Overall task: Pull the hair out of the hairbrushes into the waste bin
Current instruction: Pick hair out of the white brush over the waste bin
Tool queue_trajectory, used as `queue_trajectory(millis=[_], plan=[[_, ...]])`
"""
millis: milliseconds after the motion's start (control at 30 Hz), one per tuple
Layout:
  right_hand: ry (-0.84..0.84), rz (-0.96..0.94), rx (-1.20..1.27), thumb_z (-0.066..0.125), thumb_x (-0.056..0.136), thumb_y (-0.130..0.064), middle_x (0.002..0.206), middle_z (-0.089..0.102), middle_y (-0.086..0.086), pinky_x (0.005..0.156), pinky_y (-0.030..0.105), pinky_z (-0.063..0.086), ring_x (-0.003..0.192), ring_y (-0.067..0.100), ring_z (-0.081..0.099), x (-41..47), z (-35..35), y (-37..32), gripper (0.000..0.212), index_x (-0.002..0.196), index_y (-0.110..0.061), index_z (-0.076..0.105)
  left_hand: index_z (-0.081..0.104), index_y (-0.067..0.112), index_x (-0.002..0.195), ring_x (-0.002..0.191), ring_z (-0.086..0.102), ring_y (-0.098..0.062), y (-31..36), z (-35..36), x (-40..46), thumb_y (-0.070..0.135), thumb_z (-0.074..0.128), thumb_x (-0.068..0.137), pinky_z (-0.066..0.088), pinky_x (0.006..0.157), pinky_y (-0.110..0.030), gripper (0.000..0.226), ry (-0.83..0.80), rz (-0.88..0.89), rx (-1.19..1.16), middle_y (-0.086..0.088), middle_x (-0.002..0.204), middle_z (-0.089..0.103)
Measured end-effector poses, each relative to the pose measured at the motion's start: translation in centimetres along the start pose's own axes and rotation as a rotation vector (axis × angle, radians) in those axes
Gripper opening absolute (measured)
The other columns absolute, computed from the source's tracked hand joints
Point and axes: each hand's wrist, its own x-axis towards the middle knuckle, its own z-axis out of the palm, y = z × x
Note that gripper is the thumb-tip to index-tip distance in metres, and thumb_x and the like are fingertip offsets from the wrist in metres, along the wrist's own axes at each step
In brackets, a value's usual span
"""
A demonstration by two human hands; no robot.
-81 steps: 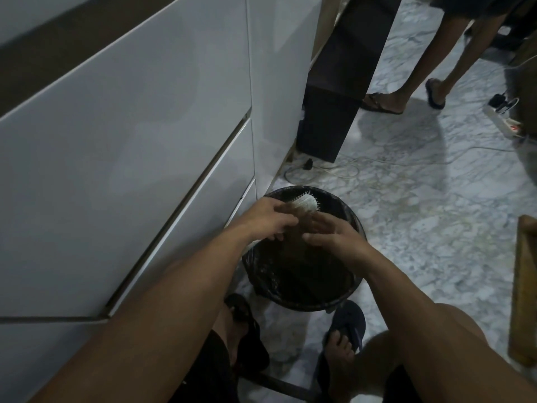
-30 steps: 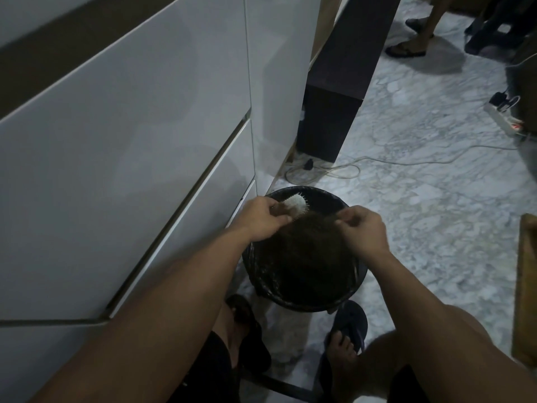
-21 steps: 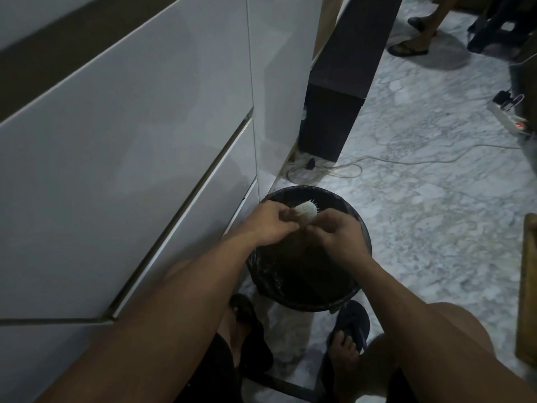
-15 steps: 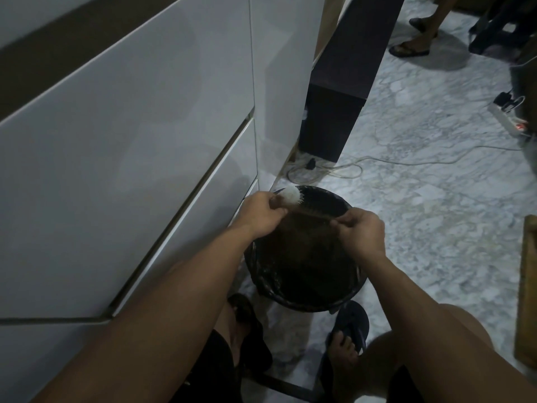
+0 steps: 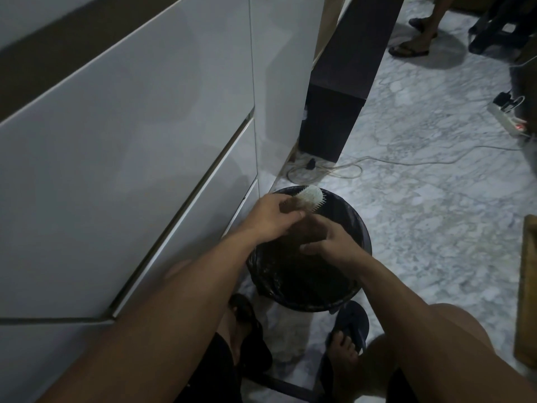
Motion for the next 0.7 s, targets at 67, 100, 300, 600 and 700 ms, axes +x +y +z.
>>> queue_trajectory(millis=[67, 100, 300, 600, 700], plan=[[-0.009, -0.007, -0.024, 0.072, 0.08, -0.005, 0.099, 0.074, 0.001, 0.086, 0.031, 0.054, 0.093, 0.016, 0.069, 0.0, 0.1, 0.1, 0.03, 0.106, -0.02, 0.071, 0.074, 0.013, 0.105, 0.062, 0.065, -0.018, -0.2, 0.0, 0.2, 0.023, 0.069, 0.086, 0.058, 0.063, -0.035, 0.022, 0.023, 0.009, 0.001, -0.008, 0.084, 0.075], [-0.01, -0.01, -0.055, 0.068, 0.086, -0.01, 0.092, 0.073, -0.001, 0.08, 0.029, 0.053, 0.087, 0.015, 0.068, 0.0, 0.0, 0.0, 0.017, 0.098, -0.021, 0.073, 0.075, 0.014, 0.105, 0.06, 0.064, -0.015, -0.2, -0.2, 0.3, 0.024, 0.07, 0.085, 0.057, 0.066, -0.035, 0.023, 0.037, 0.01, 0.002, -0.006, 0.082, 0.074], [0.099, 0.066, -0.356, 0.042, 0.101, -0.023, 0.067, 0.058, -0.002, 0.063, 0.029, 0.043, 0.064, 0.015, 0.054, 0.1, -1.0, -0.1, 0.035, 0.072, -0.016, 0.06, 0.074, 0.016, 0.103, 0.059, 0.058, -0.014, -0.8, -0.8, 0.9, 0.024, 0.073, 0.084, 0.053, 0.071, -0.035, 0.02, 0.149, -0.03, -0.006, 0.0, 0.075, 0.068], [0.255, 0.2, -0.643, 0.038, 0.096, -0.028, 0.08, 0.061, 0.005, 0.071, 0.041, 0.046, 0.082, 0.031, 0.059, 0.3, -1.5, 0.6, 0.028, 0.076, -0.018, 0.053, 0.074, 0.016, 0.1, 0.082, 0.066, -0.023, -0.3, -0.4, 0.4, 0.028, 0.07, 0.086, 0.048, 0.073, -0.029, 0.019, 0.18, -0.024, 0.14, -0.003, 0.083, 0.068], [0.195, 0.192, -0.483, 0.042, 0.096, -0.026, 0.078, 0.065, 0.002, 0.07, 0.037, 0.048, 0.079, 0.027, 0.062, 0.2, -1.8, 0.7, 0.03, 0.072, -0.019, 0.059, 0.073, 0.017, 0.095, 0.076, 0.064, -0.023, -0.6, -0.8, 0.4, 0.03, 0.071, 0.084, 0.049, 0.07, -0.031, 0.017, 0.137, -0.035, 0.156, -0.001, 0.078, 0.068]])
